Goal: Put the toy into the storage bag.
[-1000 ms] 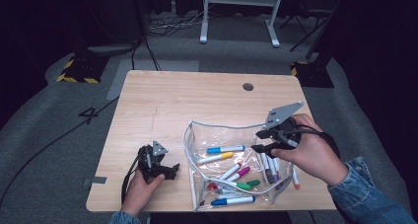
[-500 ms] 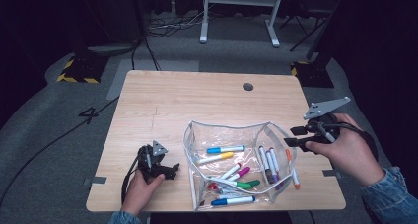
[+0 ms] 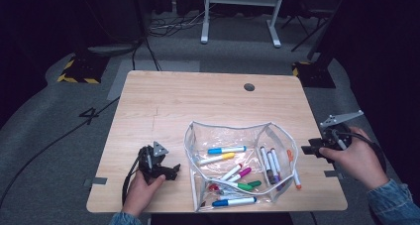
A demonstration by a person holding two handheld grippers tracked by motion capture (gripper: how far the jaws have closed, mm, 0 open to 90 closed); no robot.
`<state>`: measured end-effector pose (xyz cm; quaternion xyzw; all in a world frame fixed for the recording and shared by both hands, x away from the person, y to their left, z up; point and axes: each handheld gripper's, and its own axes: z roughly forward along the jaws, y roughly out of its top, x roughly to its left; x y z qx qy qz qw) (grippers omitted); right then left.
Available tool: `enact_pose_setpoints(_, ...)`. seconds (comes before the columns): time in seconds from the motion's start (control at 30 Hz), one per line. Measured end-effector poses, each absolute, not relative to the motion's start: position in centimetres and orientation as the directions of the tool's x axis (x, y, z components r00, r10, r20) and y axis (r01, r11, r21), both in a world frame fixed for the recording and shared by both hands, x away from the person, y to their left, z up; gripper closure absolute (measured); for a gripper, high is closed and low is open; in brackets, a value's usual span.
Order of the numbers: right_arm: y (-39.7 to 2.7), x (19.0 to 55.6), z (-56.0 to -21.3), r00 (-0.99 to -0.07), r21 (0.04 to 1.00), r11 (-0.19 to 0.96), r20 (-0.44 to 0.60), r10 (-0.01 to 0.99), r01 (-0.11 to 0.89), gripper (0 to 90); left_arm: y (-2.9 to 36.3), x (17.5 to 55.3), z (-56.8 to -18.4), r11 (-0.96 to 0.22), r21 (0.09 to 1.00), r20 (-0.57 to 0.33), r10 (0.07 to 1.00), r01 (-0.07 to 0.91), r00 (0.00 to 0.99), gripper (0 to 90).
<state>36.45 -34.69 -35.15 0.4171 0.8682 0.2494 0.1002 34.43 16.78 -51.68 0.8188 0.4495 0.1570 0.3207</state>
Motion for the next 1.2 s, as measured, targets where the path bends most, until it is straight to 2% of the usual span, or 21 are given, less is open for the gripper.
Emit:
enact_pose_setpoints(0.53, -34.8, 37.3, -45.1, -0.579, 0.367, 0.51, 0.102, 0.809, 0.778, 58.6, 16.8, 34.4, -51.7, -0.39, 0.667, -0.031, 0.837, 0.635, 0.547, 0.1)
enact_pose_setpoints(0.63, -34.6, 37.7, -46.2, -0.573, 0.345, 0.513, 0.094, 0.814, 0.786, 62.8, 16.8, 34.4, -51.7, -0.39, 0.667, -0.031, 0.837, 0.635, 0.547, 0.1)
enact_pose_setpoints(0.77, -34.8, 38.0, -47.1, -0.555, 0.317, 0.513, 0.054, 0.83, 0.797, 74.0, 16.8, 34.4, -51.7, -0.391, 0.667, -0.029, 0.837, 0.634, 0.546, 0.1)
enact_pose_setpoints(0.83, -35.1, 38.0, -47.1, -0.534, 0.321, 0.493, 0.049, 0.844, 0.808, 76.6, 16.8, 34.4, -51.7, -0.39, 0.667, -0.03, 0.838, 0.635, 0.546, 0.1)
enact_pose_setpoints(1.1, -35.5, 38.0, -47.2, -0.536, 0.335, 0.49, 0.053, 0.843, 0.804, 77.3, 16.8, 34.4, -51.7, -0.388, 0.668, -0.029, 0.839, 0.635, 0.543, 0.1)
enact_pose_setpoints(1.2, -35.9, 37.9, -47.0, -0.534, 0.348, 0.478, 0.083, 0.841, 0.807, 77.4, 16.8, 34.4, -51.7, -0.389, 0.667, -0.029, 0.839, 0.635, 0.544, 0.1)
